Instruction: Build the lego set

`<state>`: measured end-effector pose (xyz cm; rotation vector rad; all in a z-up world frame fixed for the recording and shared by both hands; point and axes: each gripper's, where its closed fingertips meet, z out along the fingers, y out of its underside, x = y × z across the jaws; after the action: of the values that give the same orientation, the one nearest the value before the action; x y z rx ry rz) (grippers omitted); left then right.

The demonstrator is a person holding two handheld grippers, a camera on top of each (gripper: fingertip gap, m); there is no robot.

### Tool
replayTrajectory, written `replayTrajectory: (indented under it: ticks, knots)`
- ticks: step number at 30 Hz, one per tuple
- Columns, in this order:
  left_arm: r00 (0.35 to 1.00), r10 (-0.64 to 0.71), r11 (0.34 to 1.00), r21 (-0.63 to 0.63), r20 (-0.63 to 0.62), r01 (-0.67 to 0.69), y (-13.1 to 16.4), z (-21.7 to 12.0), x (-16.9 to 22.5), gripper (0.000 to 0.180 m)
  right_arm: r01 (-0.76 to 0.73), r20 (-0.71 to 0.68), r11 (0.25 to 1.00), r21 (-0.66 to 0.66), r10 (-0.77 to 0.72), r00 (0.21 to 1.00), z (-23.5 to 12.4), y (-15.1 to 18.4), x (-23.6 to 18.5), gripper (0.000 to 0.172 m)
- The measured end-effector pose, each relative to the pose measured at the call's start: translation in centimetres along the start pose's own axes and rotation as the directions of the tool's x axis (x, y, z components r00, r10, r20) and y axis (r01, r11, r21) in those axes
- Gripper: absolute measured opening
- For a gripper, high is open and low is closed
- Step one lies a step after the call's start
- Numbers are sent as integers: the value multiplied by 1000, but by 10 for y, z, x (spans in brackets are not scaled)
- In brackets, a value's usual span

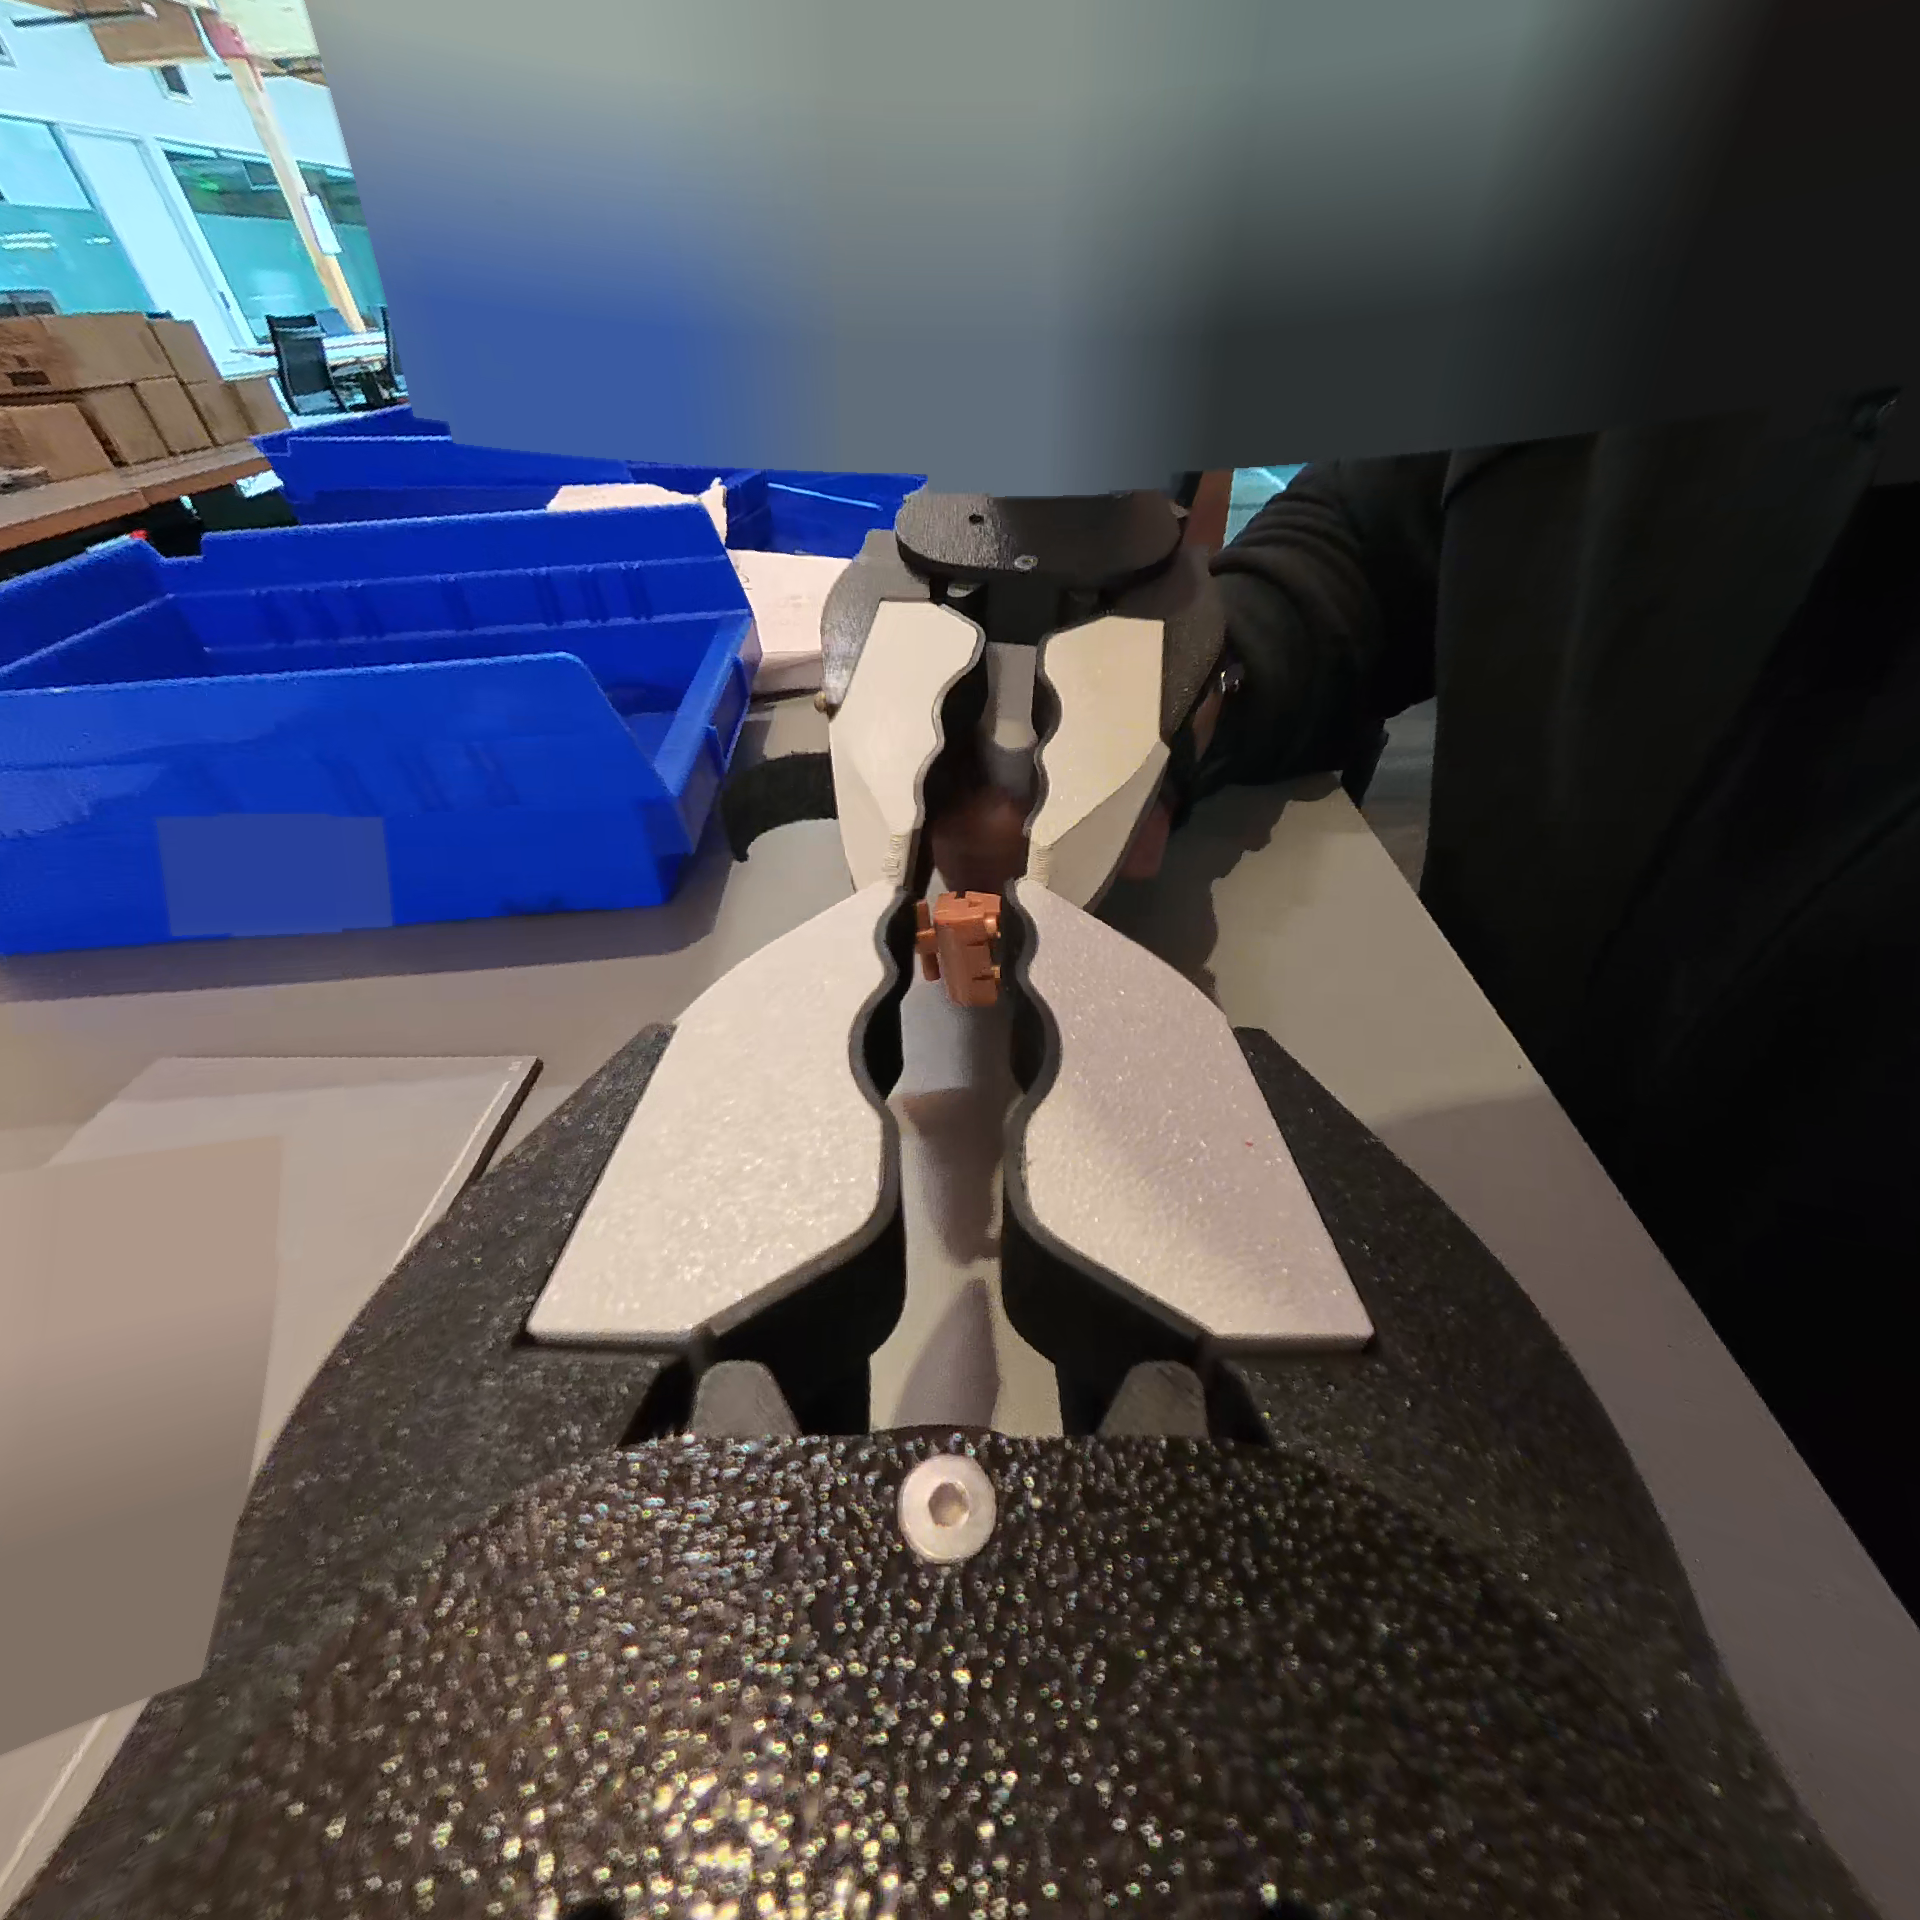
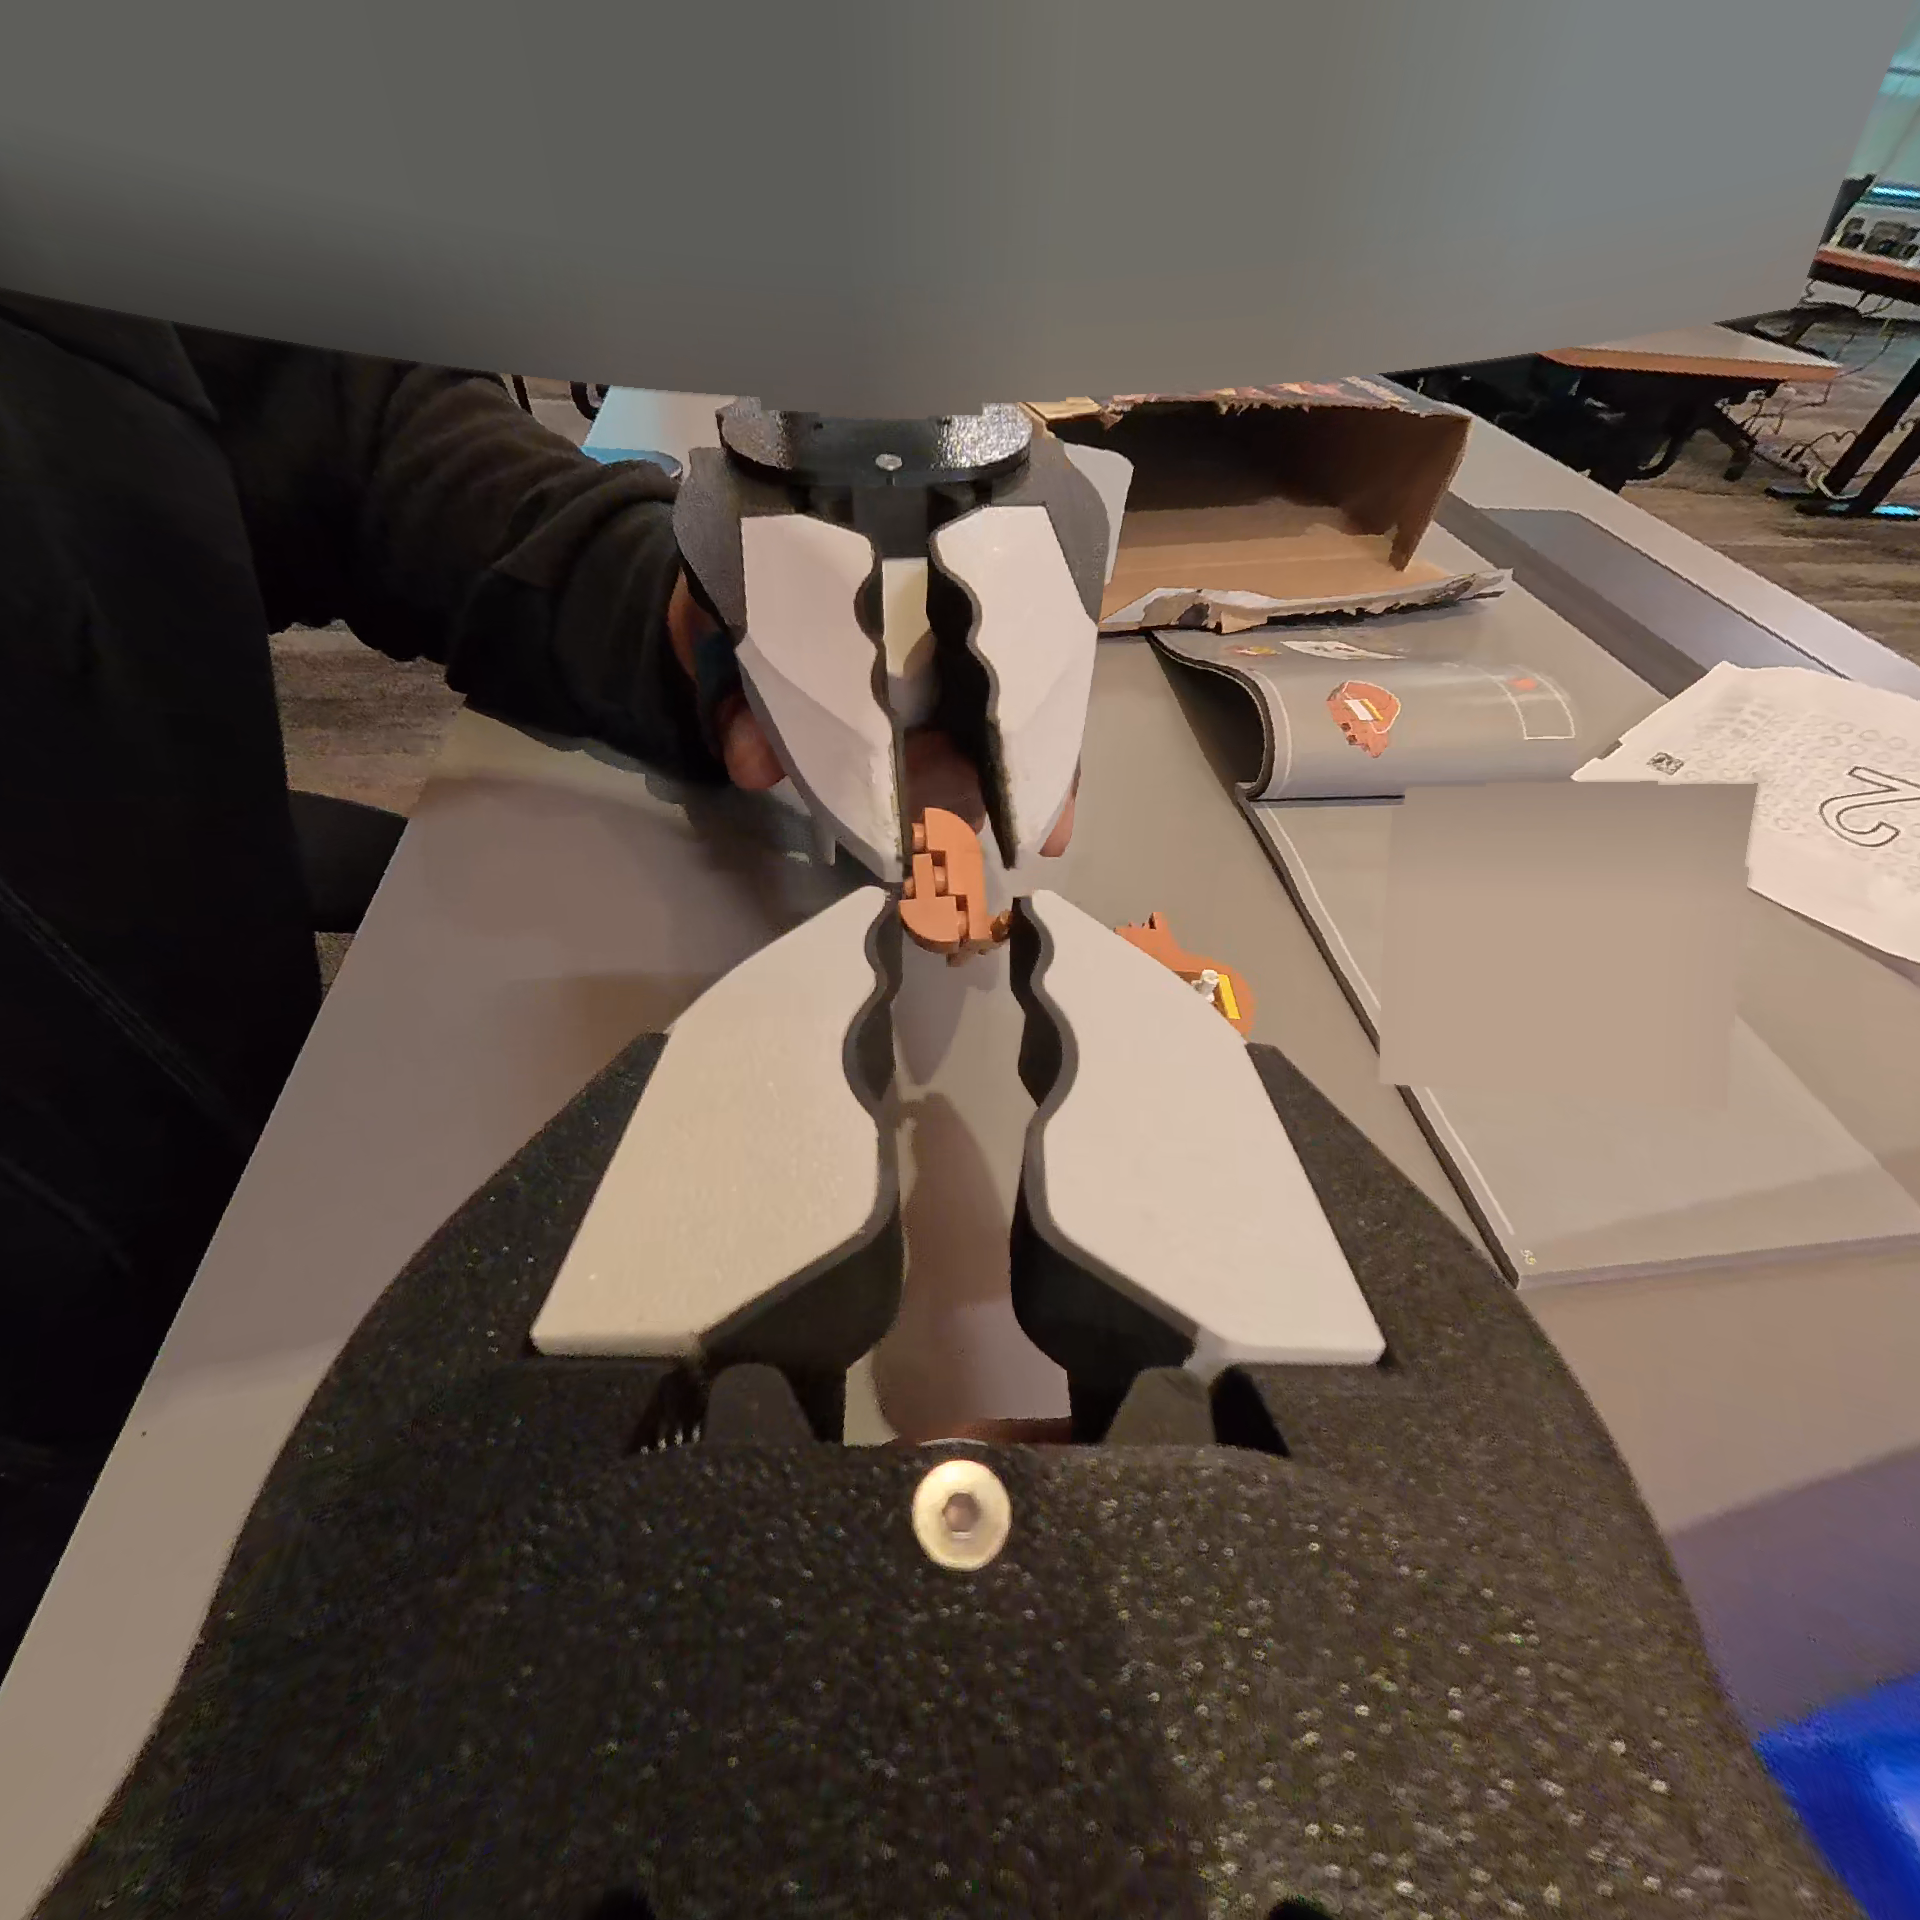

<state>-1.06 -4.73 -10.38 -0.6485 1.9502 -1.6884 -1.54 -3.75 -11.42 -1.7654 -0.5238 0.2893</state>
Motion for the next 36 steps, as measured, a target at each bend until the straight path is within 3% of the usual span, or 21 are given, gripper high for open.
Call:
replayTrajectory:
  ticks: [23,36]
  knots:
    - [998,45,996,-77,-46,-48,5,-4,7,12,58,-12,998,-3,-58,998,2,-3,-5,20]
    - [998,-13,996,-91,-55,8,11,-5,8,11,85,-25,996,-31,-86,996,4,1,-6,20]
